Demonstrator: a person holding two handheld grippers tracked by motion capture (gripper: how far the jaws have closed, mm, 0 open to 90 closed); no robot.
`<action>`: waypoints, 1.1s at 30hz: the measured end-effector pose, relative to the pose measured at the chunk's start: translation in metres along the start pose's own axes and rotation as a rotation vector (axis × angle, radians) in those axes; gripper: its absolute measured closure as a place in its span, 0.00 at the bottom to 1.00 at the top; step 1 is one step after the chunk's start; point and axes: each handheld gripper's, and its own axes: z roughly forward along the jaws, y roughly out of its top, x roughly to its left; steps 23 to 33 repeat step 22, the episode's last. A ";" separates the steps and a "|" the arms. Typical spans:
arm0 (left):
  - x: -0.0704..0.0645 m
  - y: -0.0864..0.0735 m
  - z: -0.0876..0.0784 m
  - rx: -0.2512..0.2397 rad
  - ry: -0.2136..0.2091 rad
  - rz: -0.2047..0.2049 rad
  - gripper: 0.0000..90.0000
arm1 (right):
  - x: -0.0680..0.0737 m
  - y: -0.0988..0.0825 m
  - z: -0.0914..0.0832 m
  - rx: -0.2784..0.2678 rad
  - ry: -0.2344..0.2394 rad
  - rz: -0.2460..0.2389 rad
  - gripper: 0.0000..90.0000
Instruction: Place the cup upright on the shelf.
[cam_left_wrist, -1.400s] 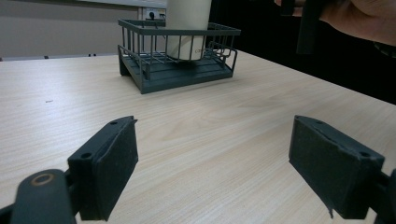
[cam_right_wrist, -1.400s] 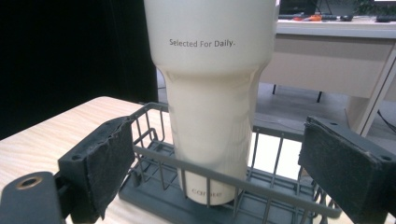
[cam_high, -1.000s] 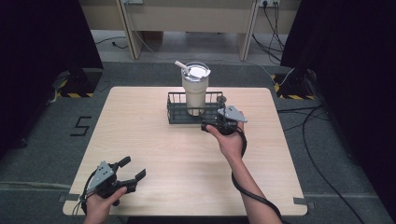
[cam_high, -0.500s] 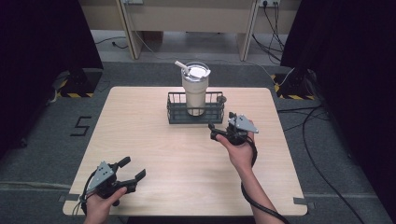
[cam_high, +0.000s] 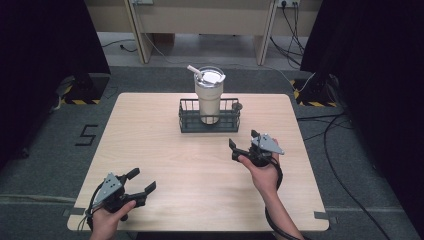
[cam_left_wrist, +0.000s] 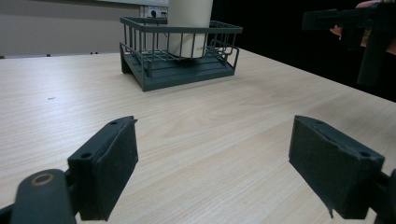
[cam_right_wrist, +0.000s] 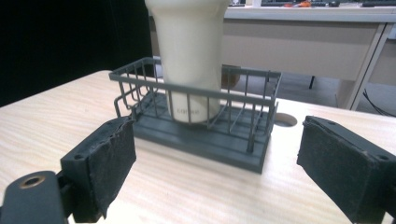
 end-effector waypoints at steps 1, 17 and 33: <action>0.000 0.000 0.000 0.000 0.000 0.000 0.17 | 0.000 -0.002 -0.002 0.003 0.000 0.000 0.13; 0.000 0.000 0.000 0.002 0.000 0.004 0.17 | 0.004 -0.027 -0.017 0.040 0.019 -0.012 0.13; 0.000 0.000 0.000 0.001 0.000 0.008 0.16 | 0.008 -0.027 -0.016 0.058 0.053 0.009 0.14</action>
